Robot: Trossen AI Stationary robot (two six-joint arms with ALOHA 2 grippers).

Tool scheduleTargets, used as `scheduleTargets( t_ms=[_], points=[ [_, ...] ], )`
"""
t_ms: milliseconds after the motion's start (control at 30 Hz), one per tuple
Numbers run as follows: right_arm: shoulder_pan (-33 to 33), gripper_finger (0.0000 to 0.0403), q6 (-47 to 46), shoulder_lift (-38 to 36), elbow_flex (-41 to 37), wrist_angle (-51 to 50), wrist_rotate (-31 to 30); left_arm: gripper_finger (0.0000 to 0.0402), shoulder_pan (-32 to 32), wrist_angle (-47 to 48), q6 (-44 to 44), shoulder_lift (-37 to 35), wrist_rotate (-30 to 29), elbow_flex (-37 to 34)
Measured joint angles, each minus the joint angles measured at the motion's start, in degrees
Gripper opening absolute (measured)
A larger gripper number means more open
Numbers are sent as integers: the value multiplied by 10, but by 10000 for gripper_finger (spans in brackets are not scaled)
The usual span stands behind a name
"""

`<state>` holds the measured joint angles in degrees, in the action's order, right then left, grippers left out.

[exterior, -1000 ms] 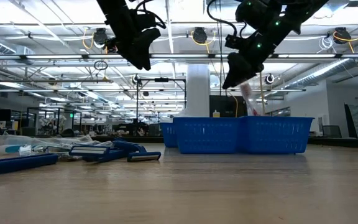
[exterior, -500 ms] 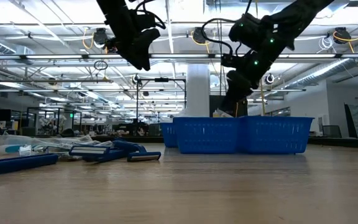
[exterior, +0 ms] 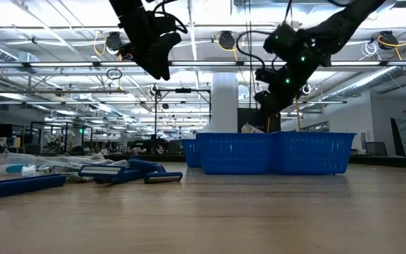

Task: Pick & Place Travel size toiletries
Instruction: Put the orange toothbrush into the top right blue basket, then put the blue toothbrush into the top right blue basket

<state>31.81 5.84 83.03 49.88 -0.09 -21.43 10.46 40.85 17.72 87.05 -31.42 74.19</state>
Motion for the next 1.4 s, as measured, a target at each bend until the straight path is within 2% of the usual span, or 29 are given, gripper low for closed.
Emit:
scheduleTargets(
  t_ms=[67,267,467,667,833,967,1100,1233,1400],
  points=[
    [23,205,2,13,0,3,20,159,0,0,0,0,0,0],
    [49,199,5,57,0,-2,150,159,0,2,0,0,0,0],
    [27,198,11,47,0,0,159,159,0,9,0,0,0,0],
    [21,196,24,21,1,-38,267,159,0,30,4,0,1,0],
    [20,196,-12,-27,1,-71,247,159,0,94,30,0,43,0],
    [14,196,-31,-97,1,-96,245,159,-3,197,151,0,65,-1],
    [-11,196,-37,-170,1,-110,245,159,-15,248,249,0,99,-42],
    [-58,196,-24,-220,-12,-96,246,159,-26,239,302,-1,145,-115],
    [-108,196,-6,-258,-60,-32,246,159,-36,178,371,-1,201,-204]
  ],
)
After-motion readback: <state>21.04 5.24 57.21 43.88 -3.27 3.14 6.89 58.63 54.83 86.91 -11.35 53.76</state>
